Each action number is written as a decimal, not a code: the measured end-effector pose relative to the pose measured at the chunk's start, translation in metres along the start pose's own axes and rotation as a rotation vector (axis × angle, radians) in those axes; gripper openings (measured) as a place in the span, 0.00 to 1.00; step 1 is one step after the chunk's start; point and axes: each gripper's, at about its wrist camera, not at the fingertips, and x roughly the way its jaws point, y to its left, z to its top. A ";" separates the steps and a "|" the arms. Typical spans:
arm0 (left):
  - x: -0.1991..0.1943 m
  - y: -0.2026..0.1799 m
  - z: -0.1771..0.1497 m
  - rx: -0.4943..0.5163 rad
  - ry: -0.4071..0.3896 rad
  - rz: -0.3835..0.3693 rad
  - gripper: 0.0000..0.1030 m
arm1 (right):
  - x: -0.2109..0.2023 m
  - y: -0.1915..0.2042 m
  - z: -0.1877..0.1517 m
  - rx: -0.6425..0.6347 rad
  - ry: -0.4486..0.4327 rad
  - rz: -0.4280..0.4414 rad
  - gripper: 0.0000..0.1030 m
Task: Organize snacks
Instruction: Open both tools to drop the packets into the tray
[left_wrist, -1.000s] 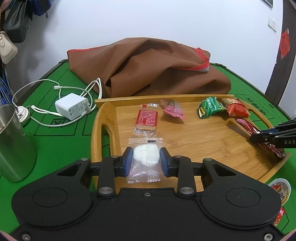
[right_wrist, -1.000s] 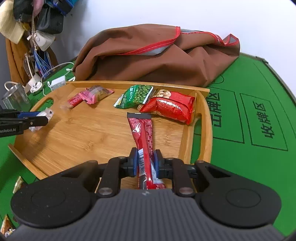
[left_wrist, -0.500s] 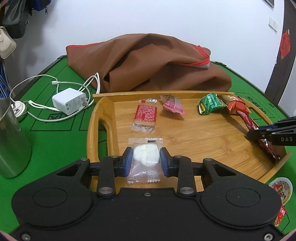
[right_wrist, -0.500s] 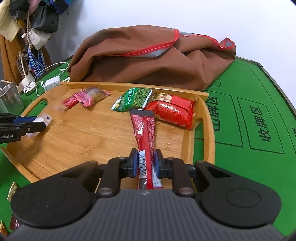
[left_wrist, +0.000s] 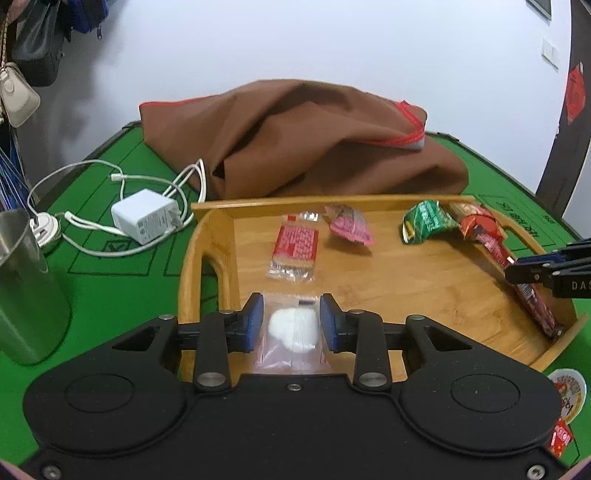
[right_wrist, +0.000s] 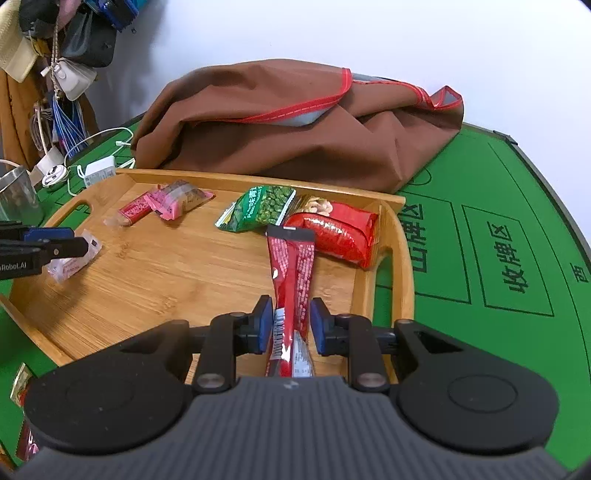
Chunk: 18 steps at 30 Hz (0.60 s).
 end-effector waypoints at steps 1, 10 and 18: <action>-0.001 0.000 0.001 -0.001 -0.005 0.000 0.35 | -0.001 0.000 0.000 -0.001 -0.002 0.000 0.43; -0.020 -0.009 0.003 0.020 -0.046 0.023 0.83 | -0.013 -0.004 -0.004 0.028 -0.033 -0.003 0.74; -0.045 -0.015 -0.003 0.012 -0.066 0.051 1.00 | -0.040 0.003 -0.012 -0.005 -0.071 -0.021 0.92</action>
